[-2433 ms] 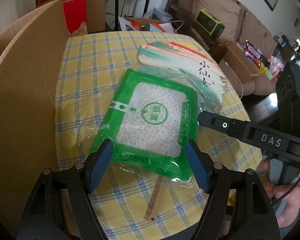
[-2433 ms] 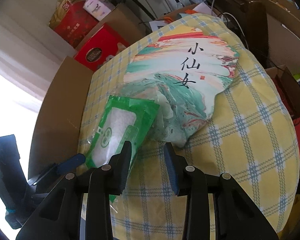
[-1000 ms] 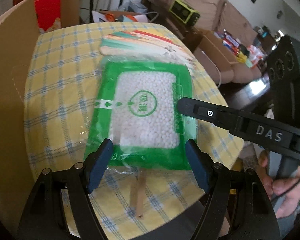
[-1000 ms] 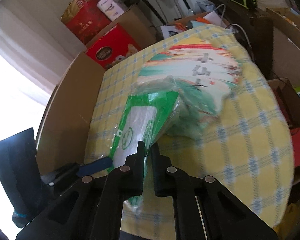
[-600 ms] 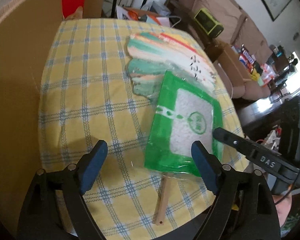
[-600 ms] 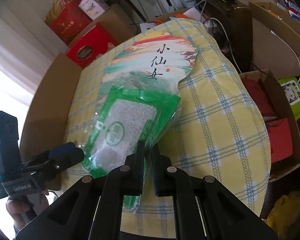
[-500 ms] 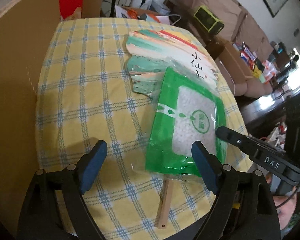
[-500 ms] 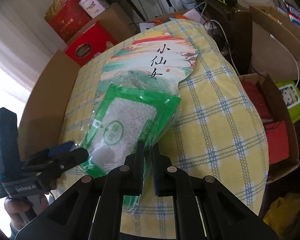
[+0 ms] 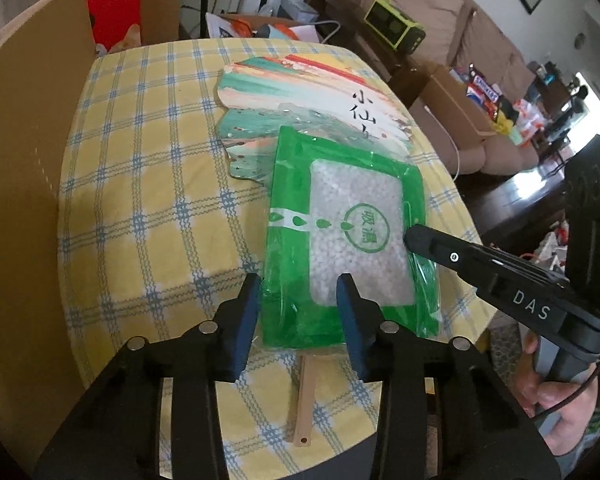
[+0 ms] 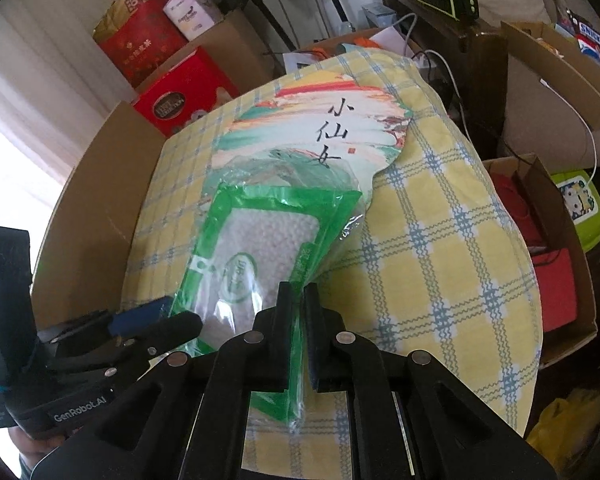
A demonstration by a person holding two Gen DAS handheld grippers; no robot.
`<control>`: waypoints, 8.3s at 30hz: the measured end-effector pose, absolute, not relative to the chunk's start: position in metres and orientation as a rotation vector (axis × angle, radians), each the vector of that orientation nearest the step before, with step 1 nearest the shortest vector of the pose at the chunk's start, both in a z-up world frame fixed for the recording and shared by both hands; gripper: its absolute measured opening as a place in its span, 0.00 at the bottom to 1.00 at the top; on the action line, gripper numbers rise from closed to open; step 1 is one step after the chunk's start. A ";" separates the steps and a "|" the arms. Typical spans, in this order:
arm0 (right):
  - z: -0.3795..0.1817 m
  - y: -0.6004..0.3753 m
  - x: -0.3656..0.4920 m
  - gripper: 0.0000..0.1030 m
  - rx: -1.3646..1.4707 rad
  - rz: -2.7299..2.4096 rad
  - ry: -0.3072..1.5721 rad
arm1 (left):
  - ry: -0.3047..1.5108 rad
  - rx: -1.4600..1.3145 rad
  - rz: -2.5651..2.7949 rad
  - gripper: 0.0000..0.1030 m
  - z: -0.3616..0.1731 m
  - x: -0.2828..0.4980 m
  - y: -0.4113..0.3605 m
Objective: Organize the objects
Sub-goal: 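Lift the green packet with the right gripper and carry it into the box, then open the right gripper to release the packet in the box, then move the right gripper back over the wooden handle of the fan, then close the right gripper on the end of the fan's wooden handle, then lift the painted fan by its handle and carry it into the box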
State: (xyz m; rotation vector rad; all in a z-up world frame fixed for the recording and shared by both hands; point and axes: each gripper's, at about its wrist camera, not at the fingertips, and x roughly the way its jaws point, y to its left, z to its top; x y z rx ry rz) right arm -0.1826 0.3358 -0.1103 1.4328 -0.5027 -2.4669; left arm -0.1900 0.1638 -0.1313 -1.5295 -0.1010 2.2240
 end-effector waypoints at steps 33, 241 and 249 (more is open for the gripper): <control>0.021 0.223 -0.156 0.07 1.099 -2.438 -0.300 | -0.298 -1.167 2.473 0.25 0.010 -0.127 0.037; -0.033 0.255 -0.153 0.16 1.236 -2.247 -0.510 | -0.075 -1.221 2.311 0.09 -0.049 -0.112 0.142; -0.003 0.207 -0.157 0.16 1.168 -2.219 -0.405 | -0.181 -1.153 2.378 0.10 -0.017 -0.102 0.096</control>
